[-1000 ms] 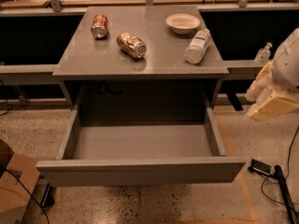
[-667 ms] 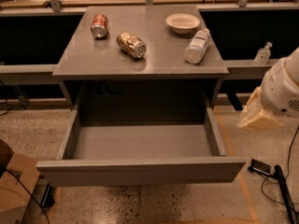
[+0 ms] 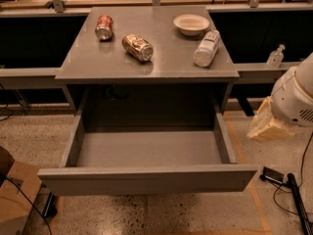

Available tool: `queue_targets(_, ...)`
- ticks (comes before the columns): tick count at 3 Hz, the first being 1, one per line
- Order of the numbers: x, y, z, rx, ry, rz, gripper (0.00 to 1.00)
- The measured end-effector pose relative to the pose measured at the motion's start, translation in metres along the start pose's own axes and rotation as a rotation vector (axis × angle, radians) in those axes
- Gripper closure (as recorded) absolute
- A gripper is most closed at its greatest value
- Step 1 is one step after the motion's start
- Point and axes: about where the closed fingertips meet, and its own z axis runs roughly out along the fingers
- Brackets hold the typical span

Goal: Close top drawer

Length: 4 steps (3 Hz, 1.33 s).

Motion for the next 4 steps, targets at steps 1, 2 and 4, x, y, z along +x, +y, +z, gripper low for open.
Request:
queue_targets(1,-0.002,0.02,0.053,-0.119,-0.035,0.017,1.0)
queue_targets(2,-0.007,0.059,0.137,-0.304,-0.077,0.046,1.0)
queue_targets(4,-0.008,0.108,0.244,-0.463,-0.099,0.105,1.0)
